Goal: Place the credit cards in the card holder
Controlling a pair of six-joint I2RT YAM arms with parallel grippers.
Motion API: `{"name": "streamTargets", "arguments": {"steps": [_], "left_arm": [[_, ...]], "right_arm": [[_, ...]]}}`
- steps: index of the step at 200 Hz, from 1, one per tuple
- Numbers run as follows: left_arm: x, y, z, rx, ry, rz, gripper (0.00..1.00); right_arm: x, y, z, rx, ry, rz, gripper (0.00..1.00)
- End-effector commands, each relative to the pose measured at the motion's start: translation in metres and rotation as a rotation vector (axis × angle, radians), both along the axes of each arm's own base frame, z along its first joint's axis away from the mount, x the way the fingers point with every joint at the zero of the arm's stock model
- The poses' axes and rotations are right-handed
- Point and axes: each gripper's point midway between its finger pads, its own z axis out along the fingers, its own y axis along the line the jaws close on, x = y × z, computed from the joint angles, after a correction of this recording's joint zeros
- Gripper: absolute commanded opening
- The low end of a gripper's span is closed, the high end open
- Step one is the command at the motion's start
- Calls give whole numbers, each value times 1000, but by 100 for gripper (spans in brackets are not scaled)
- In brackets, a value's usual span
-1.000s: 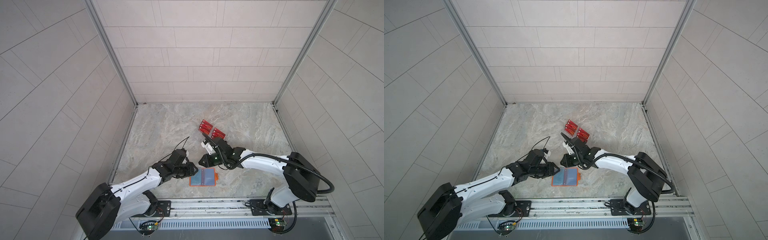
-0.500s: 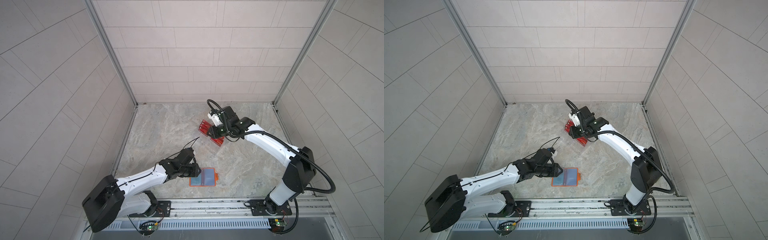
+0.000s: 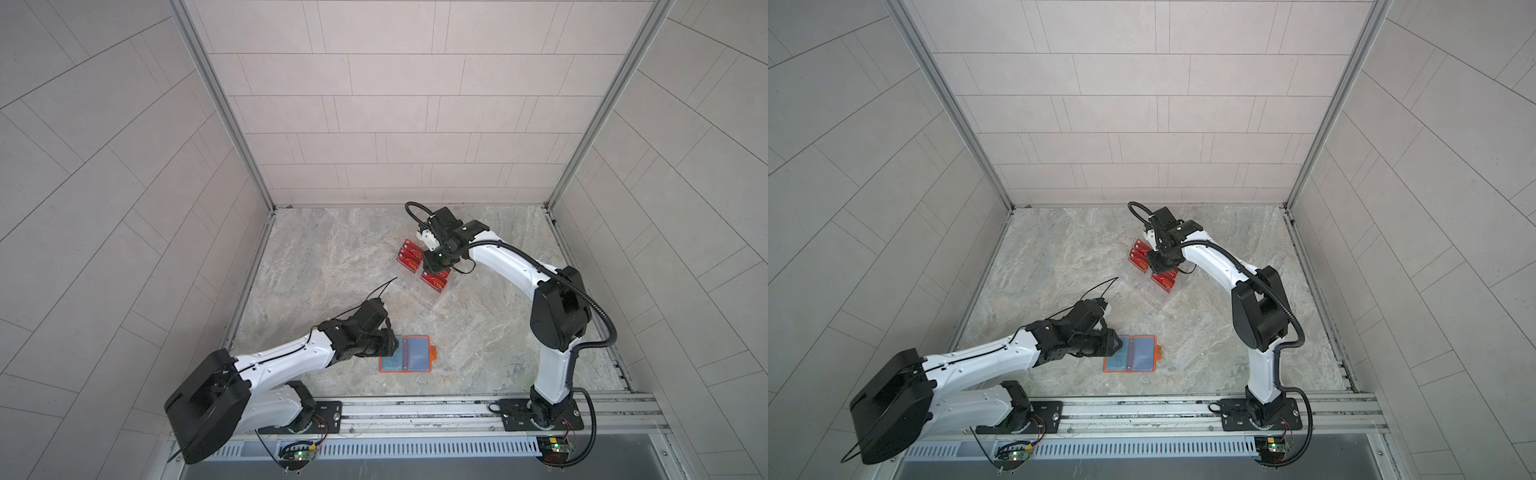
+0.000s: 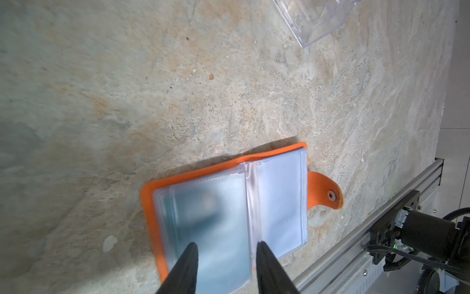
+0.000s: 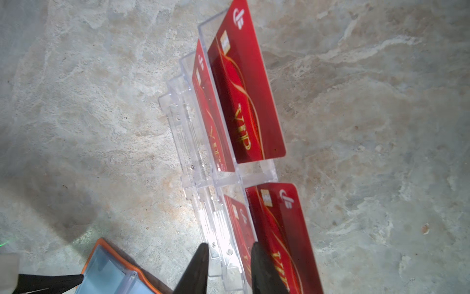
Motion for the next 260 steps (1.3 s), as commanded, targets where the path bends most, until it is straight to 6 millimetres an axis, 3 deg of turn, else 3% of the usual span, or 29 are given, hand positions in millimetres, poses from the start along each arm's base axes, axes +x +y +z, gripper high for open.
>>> {"name": "streamTargets", "arguments": {"steps": [1,87,109,165,203,260], "left_arm": [[-1,2,0,3,-5,8,43],[-2,3,-1,2,3,11,46],[-2,1,0,-6,2,12,46],[-2,1,-3,2,12,8,48],[-3,2,-3,4,14,8,48],[-4,2,-6,7,22,8,49]], "right_arm": [[-2,-9,-9,-78,18,34,32],[-1,-3,-24,-81,61,46,31],[-3,0,-19,-60,60,50,23],[-11,3,-14,-38,63,80,17],[-13,-4,-23,-82,74,77,17],[-17,-6,-16,-74,60,83,17]]}}
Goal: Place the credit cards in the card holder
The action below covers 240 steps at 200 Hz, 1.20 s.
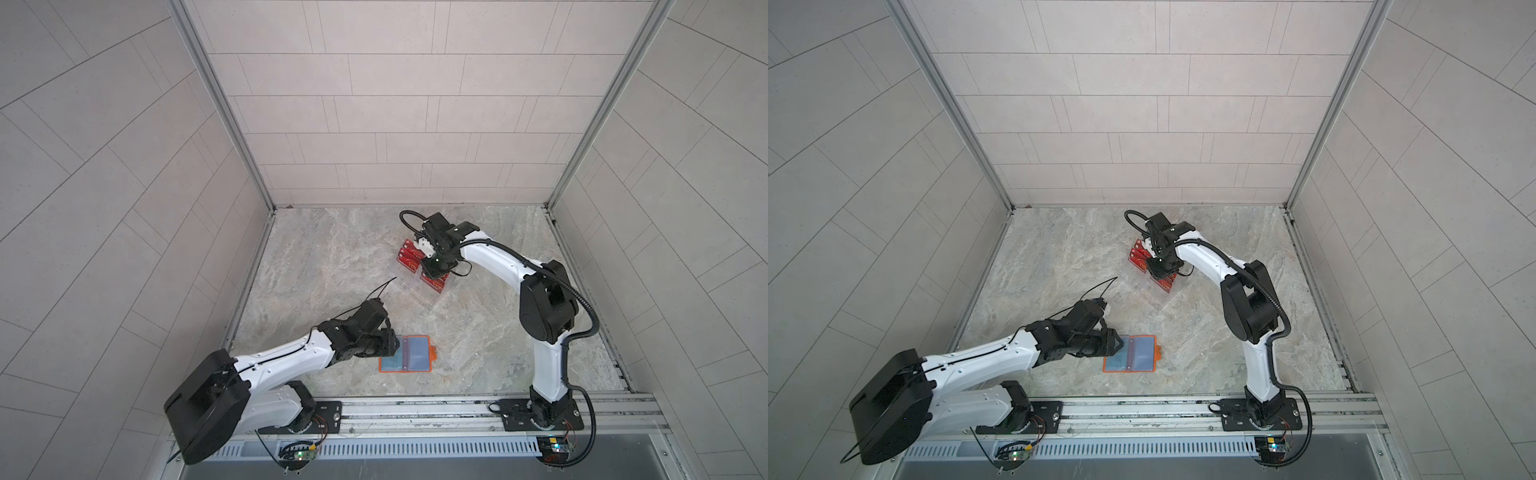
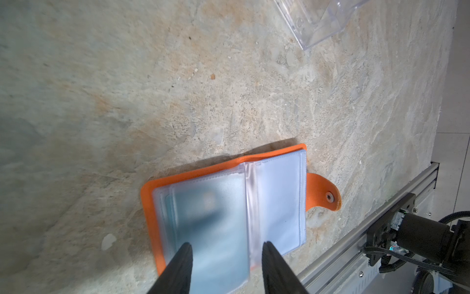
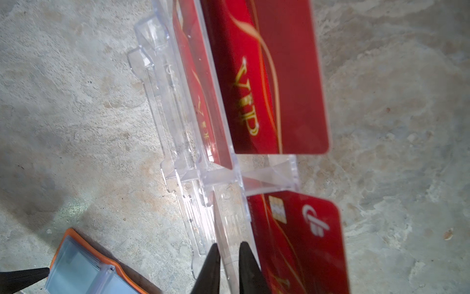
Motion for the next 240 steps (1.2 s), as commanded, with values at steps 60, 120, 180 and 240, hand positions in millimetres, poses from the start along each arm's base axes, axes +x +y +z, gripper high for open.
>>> {"name": "streamTargets", "arguments": {"steps": [60,120,180,240], "left_arm": [[-3,4,-6,18,9,2,49],[3,-1,9,19,-8,-10,51],[6,2,21,6,-43,17,50],[14,20,30,15,-117,103,50]], "right_arm": [[-6,-2,17,3,-30,42,9],[-4,4,32,40,-21,66,6],[-8,8,58,79,-26,87,2],[-33,23,107,312,-17,42,0]]}}
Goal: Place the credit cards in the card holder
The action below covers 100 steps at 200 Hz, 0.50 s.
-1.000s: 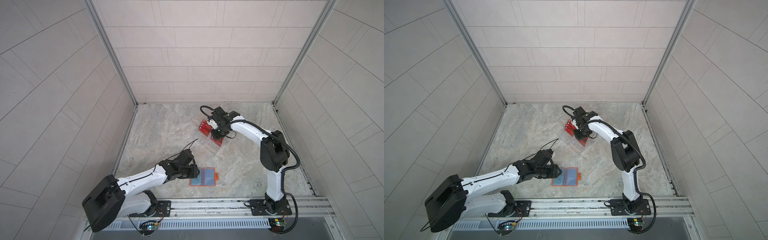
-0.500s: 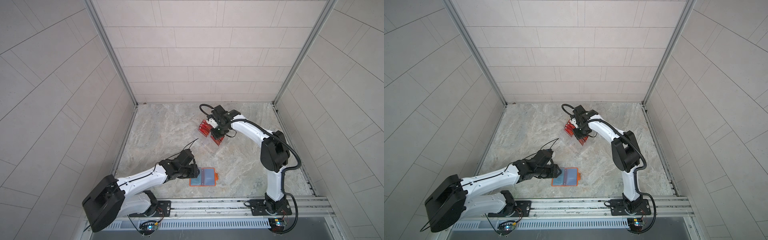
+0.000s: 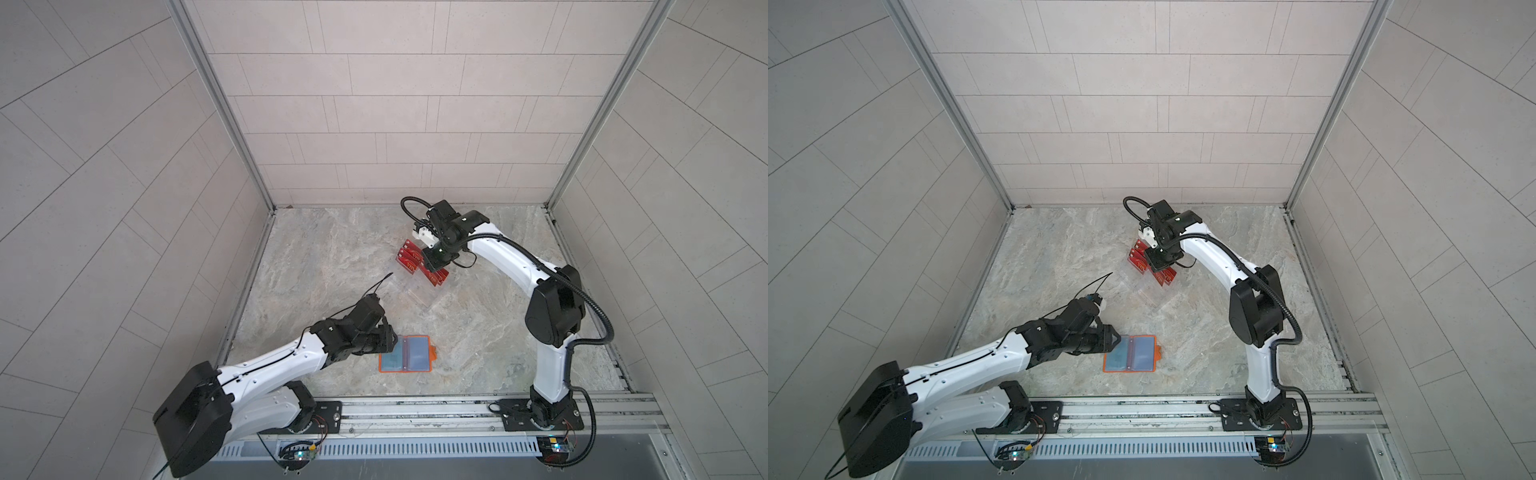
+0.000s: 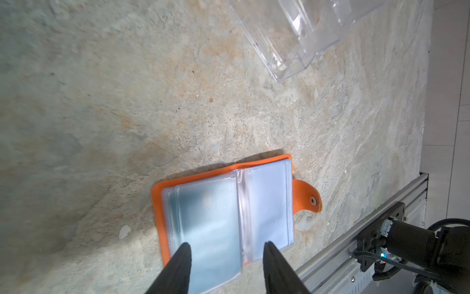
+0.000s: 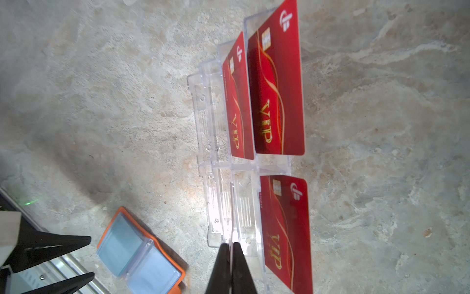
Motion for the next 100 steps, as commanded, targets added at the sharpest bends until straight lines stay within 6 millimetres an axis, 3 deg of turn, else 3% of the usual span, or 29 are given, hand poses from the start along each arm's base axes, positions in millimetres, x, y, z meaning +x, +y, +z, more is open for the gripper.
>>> {"name": "streamTargets", "arguments": {"steps": [1,26,55,100], "left_arm": [[4,12,3,24,-39,56,50],[6,22,4,24,-65,94,52],[3,31,-3,29,-60,116,52],[-7,47,-4,96,-40,103,55]], "right_arm": [[-25,12,44,185,7,6,0],[-55,28,54,385,82,4,0],[-82,41,51,592,196,-15,0],[-115,37,27,591,192,-86,0]]}}
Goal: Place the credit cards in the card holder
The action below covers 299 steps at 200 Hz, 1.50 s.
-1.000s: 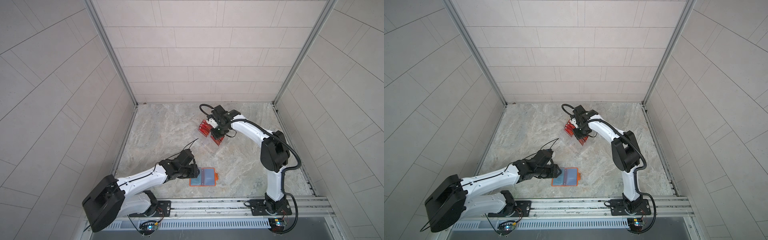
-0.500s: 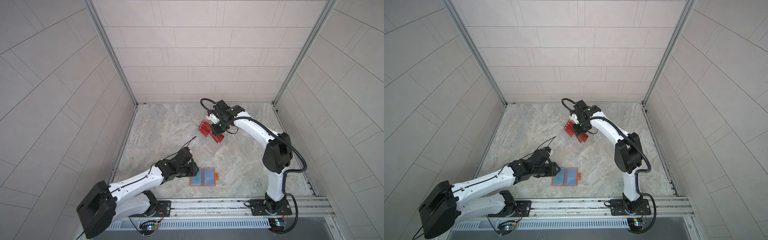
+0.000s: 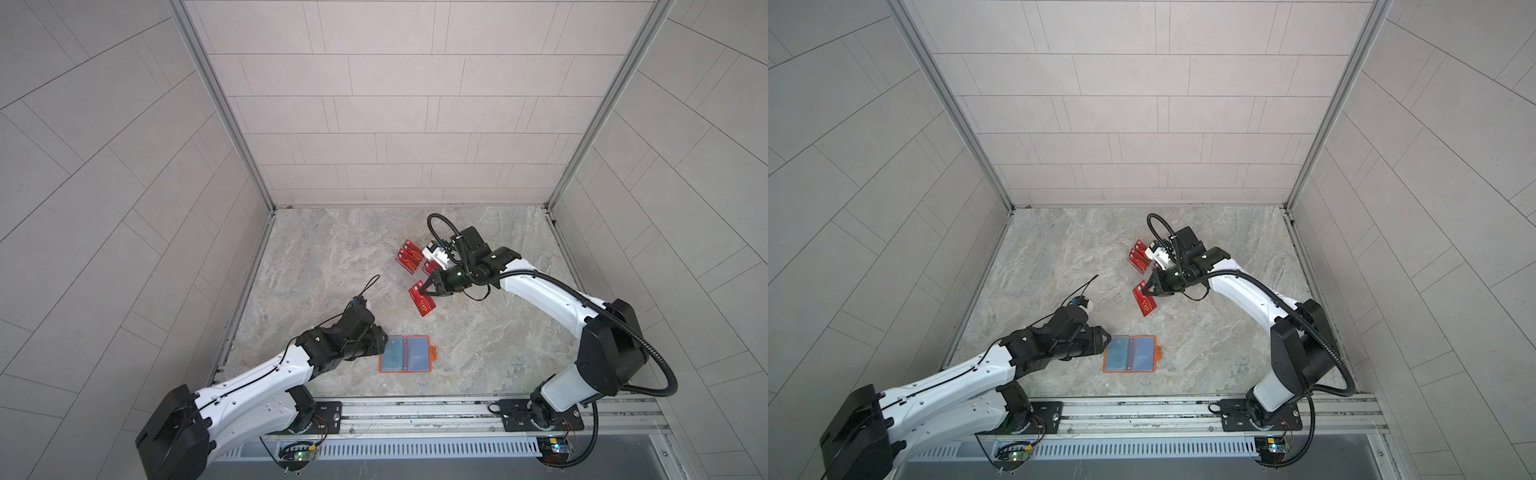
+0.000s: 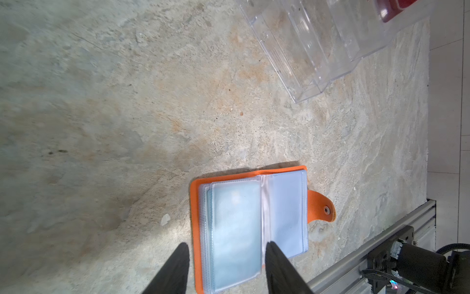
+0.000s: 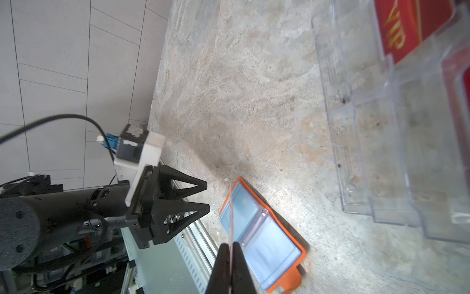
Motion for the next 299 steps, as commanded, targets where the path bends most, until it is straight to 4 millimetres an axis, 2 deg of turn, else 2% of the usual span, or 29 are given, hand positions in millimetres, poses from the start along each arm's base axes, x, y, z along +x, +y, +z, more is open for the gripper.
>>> {"name": "streamTargets", "arguments": {"steps": [1,14,25,52,65,99,132,172,195,199,221,299], "left_arm": [[-7,16,-3,70,18,1,55],[-10,22,-3,102,25,-8,56],[-11,20,-3,93,26,-15,56],[-5,-8,-3,-28,43,-34,56],[-2,-19,-4,-44,49,-56,52],[5,-26,-11,-11,75,-54,40],[8,-37,-12,-30,73,-72,30],[2,-43,-30,-33,118,-67,26],[0,-39,-38,-13,132,-59,22],[0,-38,-39,-11,132,-58,22],[-1,-34,-43,15,141,-51,21],[-8,-28,-55,38,176,-46,16]], "right_arm": [[-12,9,22,88,-61,-38,0],[-24,11,18,106,-57,-52,0],[-35,13,6,108,-29,-56,0],[-53,19,-37,121,91,-82,0],[-63,25,-48,135,130,-66,0],[-84,32,-73,104,181,-38,0],[-86,29,-94,86,213,-66,0],[-83,32,-104,91,230,-78,0],[-82,35,-107,96,244,-80,0],[-88,29,-115,79,265,-84,0],[-92,25,-121,61,273,-87,0],[-99,21,-117,57,271,-72,0]]}}
